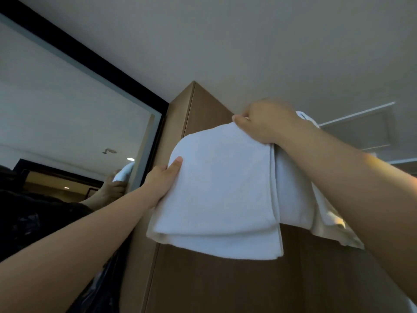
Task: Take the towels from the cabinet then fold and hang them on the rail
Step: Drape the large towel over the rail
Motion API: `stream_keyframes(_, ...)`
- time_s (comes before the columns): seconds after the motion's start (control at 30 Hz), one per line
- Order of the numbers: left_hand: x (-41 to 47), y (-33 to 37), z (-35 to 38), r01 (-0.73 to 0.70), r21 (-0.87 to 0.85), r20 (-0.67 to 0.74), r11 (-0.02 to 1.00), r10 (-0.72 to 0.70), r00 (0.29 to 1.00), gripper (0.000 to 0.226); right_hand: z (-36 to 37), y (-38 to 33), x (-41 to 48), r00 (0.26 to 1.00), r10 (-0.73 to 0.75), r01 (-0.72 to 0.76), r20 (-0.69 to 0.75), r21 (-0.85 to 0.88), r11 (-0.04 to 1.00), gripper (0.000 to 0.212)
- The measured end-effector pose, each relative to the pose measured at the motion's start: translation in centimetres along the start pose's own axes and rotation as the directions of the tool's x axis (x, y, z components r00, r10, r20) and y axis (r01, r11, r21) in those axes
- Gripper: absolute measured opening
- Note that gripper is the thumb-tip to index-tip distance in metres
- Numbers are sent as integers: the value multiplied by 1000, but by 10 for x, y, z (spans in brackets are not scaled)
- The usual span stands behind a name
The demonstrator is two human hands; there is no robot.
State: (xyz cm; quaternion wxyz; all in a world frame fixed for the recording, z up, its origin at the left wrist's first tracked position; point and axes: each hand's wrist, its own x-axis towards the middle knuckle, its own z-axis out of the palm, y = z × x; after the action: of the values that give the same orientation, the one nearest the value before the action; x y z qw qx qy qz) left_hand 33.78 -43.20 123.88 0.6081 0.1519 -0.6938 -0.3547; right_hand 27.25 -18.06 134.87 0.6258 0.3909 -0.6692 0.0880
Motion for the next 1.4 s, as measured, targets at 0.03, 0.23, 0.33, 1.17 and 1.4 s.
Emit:
stream_keyframes(0.03, -8, -3, -2, 37, -39, 57, 999, -34, 998, 68, -2, -1, -2, 1000, 4, -4, -6, -4, 1000, 50)
stream_keyframes(0.23, -57, -25, -18, 178, -140, 286, 974, -132, 949, 85, -13, -6, -13, 998, 61, -60, 31, -11, 998, 50)
stream_keyframes(0.33, -69, -27, -20, 157, -141, 251, 978, -118, 961, 66, -23, -13, -48, 995, 68, -64, -70, 64, 996, 51)
stream_keyframes(1.17, -149, -43, -35, 426, -711, 355, 560, -236, 904, 49, -11, -33, -212, 763, 106, -645, 637, 762, 63, 21)
stream_keyframes(1.4, -189, -20, -22, 581, -806, 558, 109, -183, 809, 51, -12, -46, -214, 895, 167, -445, 414, 857, 260, 18)
